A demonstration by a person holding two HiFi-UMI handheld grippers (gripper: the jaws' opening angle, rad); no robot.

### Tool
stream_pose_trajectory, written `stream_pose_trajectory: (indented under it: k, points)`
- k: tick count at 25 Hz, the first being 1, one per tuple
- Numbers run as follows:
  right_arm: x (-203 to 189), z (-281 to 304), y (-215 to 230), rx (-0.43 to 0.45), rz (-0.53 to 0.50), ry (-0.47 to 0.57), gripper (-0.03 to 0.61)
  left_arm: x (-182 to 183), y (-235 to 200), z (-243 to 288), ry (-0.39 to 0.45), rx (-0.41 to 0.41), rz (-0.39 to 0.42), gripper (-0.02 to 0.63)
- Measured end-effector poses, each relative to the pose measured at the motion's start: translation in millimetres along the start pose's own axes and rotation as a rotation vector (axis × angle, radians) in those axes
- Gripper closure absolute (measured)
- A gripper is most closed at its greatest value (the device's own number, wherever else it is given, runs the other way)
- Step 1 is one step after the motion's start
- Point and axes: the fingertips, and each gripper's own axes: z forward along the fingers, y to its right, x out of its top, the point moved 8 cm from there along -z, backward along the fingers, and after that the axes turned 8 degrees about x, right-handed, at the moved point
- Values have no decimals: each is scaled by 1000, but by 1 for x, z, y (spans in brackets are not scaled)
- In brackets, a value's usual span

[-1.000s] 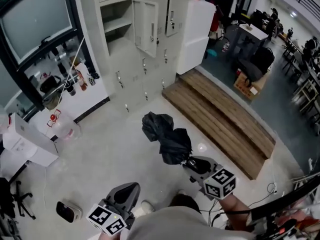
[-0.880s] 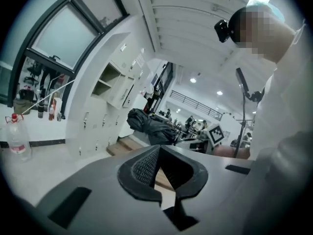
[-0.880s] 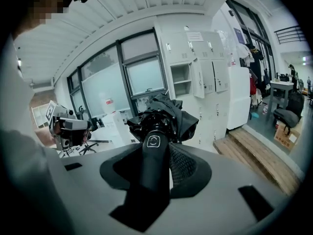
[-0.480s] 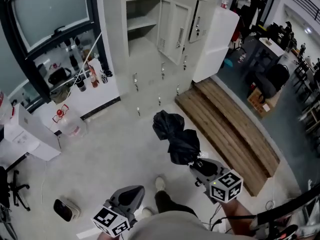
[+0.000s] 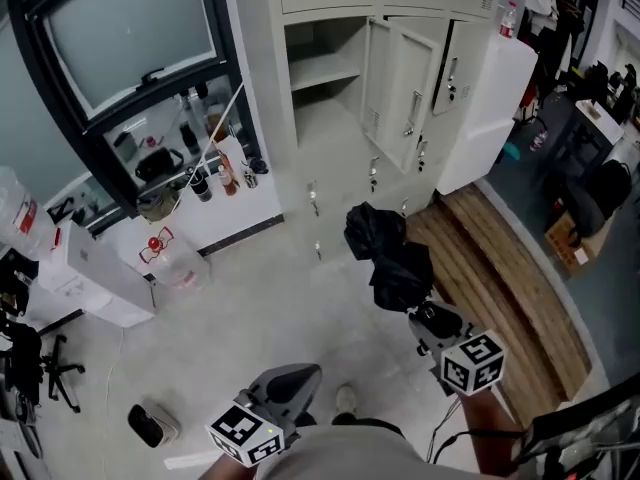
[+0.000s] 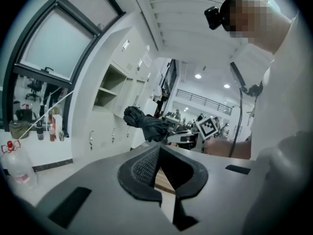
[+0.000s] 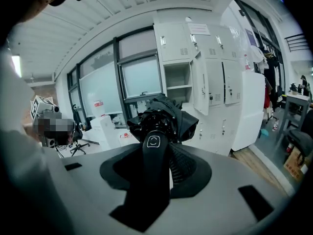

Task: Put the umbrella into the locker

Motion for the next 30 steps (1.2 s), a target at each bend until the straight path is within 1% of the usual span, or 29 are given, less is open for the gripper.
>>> stream_pose_trajectory:
  k: [3, 7, 11, 15, 18, 21, 25, 30]
  points:
    - [10, 28, 22, -8, 8, -11, 423, 12, -19, 15, -11, 6, -6, 603]
    - [28, 75, 43, -18, 19, -17, 423, 28, -62, 28, -9, 8, -3, 603]
    - [53, 130, 55, -38, 27, -21, 423, 50, -117, 42, -18, -18, 16, 603]
    - [87, 183, 64, -75, 28, -14, 423, 80, -173, 50, -22, -64, 23, 603]
    - [110, 216, 75, -111, 38, 3, 423, 100, -209, 56, -34, -102, 39, 603]
    - [126, 251, 91, -136, 54, 23, 423, 112, -239, 61, -47, -125, 33, 603]
    - [148, 294, 123, -156, 57, 22, 423, 120, -265, 75, -36, -106, 16, 603]
    - [177, 350, 174, -159, 59, 25, 423, 136, -287, 103, -36, -48, -2, 603]
